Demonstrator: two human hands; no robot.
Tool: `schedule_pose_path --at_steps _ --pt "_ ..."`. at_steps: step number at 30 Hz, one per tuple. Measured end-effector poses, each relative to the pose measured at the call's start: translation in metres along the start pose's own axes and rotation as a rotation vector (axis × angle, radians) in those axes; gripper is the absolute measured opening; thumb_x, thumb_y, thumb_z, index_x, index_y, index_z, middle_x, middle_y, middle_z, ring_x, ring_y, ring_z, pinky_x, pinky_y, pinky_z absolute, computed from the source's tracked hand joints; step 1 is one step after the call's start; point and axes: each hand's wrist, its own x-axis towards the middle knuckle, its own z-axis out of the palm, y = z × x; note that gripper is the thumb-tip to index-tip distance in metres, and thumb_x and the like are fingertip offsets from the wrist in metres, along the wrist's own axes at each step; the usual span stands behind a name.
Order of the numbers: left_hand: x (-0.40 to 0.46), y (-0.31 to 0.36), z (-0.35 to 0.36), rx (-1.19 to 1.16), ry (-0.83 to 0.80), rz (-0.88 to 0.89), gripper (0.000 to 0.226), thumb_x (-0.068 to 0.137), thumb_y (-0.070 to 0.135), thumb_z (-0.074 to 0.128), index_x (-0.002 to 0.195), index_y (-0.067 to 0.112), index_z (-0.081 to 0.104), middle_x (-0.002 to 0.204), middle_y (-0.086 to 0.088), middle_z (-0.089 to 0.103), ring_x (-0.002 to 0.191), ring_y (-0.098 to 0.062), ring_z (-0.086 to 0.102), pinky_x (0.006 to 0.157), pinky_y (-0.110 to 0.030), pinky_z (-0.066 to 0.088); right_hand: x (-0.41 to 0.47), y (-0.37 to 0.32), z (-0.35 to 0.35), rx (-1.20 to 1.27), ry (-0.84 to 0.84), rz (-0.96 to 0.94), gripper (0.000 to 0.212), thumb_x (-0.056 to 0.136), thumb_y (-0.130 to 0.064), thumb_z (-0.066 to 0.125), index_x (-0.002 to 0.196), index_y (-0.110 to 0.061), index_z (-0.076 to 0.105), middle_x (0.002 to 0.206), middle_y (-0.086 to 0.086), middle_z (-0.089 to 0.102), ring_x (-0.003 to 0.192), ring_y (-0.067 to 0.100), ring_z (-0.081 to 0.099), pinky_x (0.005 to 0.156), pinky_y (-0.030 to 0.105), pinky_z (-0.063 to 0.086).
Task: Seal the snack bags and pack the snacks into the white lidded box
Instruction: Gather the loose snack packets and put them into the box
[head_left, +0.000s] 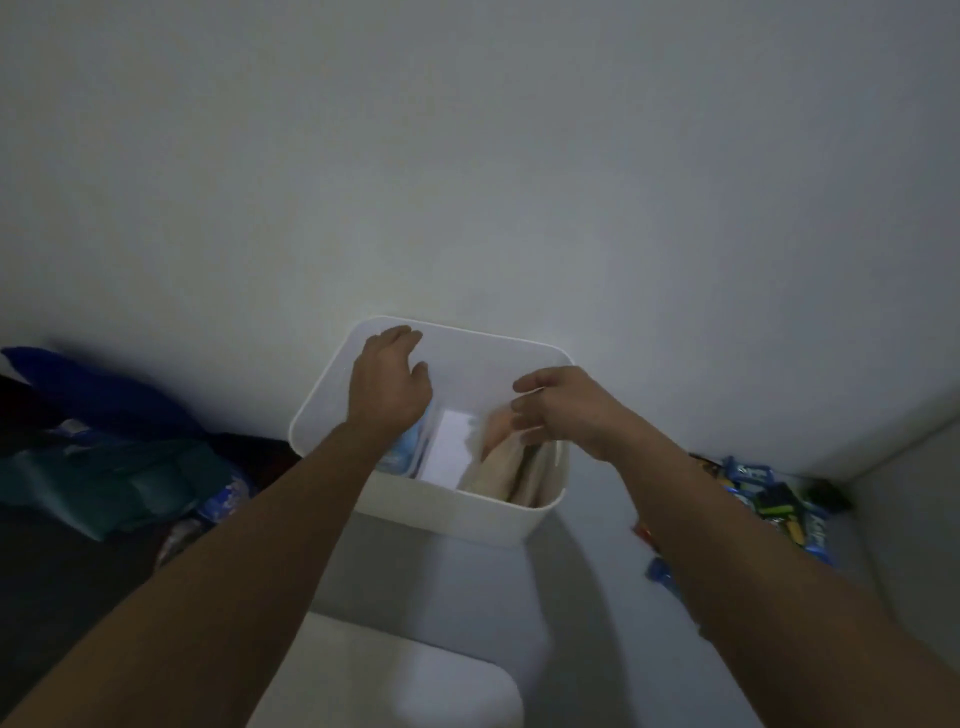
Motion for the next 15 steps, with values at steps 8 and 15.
schedule_pose_path --at_steps 8,15 --pt "-0.037 0.132 0.061 -0.170 -0.157 0.195 0.036 0.083 0.009 0.061 0.119 0.004 0.064 0.126 -0.013 0.062 0.119 -0.029 0.055 0.105 -0.033 0.038 -0.063 0.069 -0.115 -0.039 0.076 0.076 0.029 0.090 -0.003 0.057 0.119 -0.006 0.058 0.111 0.017 0.064 0.097 0.030 0.067 0.073 0.042 0.060" --pt "-0.111 0.191 0.136 -0.157 -0.407 0.241 0.039 0.085 0.010 0.059 0.124 0.006 0.059 0.129 -0.010 0.059 0.122 -0.024 0.051 0.105 -0.031 0.037 -0.093 0.176 -0.186 -0.277 0.274 0.167 0.026 0.083 -0.002 0.060 0.109 0.003 0.064 0.082 0.011 0.060 0.068 0.021 0.057 0.058 0.032 0.051"
